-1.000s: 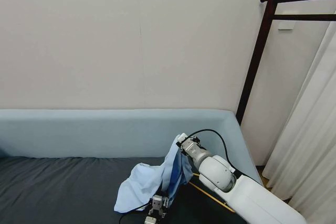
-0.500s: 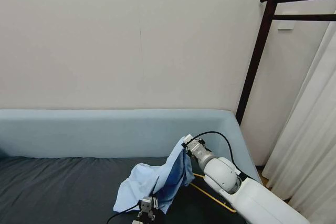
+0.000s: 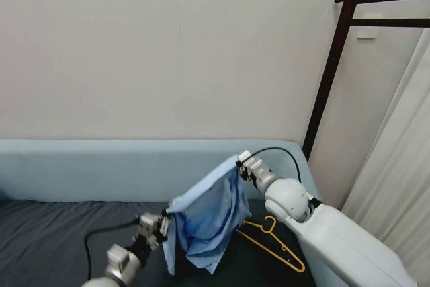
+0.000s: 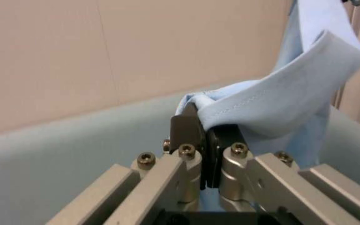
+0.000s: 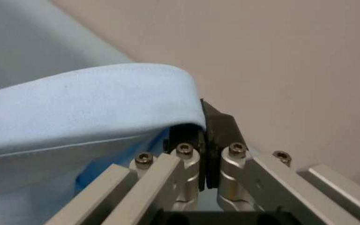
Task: Pick up the clothes from the sofa and hang them on the clothes hanger.
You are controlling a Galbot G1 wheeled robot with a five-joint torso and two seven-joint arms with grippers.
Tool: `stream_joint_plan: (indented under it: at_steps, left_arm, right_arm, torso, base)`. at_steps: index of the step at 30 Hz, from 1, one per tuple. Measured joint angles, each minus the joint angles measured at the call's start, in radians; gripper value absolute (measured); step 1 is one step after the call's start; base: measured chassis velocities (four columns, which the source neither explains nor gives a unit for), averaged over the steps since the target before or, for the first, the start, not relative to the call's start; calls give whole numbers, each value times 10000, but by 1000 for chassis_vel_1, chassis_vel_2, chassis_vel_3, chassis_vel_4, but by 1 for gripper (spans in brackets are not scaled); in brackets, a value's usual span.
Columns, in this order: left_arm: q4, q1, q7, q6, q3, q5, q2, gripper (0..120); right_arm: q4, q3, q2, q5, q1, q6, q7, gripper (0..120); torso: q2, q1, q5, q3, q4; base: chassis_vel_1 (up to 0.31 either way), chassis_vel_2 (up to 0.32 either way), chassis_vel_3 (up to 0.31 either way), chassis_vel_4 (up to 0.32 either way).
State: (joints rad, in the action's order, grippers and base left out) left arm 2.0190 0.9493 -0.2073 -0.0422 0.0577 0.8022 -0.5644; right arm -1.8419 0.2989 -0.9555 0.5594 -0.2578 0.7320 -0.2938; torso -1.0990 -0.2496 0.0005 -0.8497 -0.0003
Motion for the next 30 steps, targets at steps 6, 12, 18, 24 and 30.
stream_joint_plan:
  at_steps: [6,12,18,24,30]
  left_arm:
    - [259,-3014,-598,1386,-979,2638,1262,0]
    - [-1028,-7259,-719,2077,-3596,4406,777,0]
    - [-3823,-11253,-690,2415,-6518,5150,-1077,0]
    - [-6428,-13286,-769,2441,-8221,4768,-2735,0]
    - [-6869,-13494,-1760,2550,-8056,4615,-3380,0]
  right_arm:
    - [140,421,281,1351,1417,9,-363,0]
    - [1343,1150,240,2255,3113,17,-767,0]
    - [3475,2464,-390,3086,5105,25,-1174,0]
    - [5358,3338,-1029,2939,6489,26,-1224,0]
    - [5447,3589,-1099,4320,7156,26,-2208,0]
  torso:
    - [0,0,0,0,3]
    - [0,-1,0,0,0]
    - [2,-2,1,-3,1]
    - [3,-3,5,-4,-7]
    - [3,-5,0,-2,1]
  base:
    - [0,0,0,0]
    - [0,0,0,0]
    - [0,0,0,0]
    - [0,0,0,0]
    - [0,0,0,0]
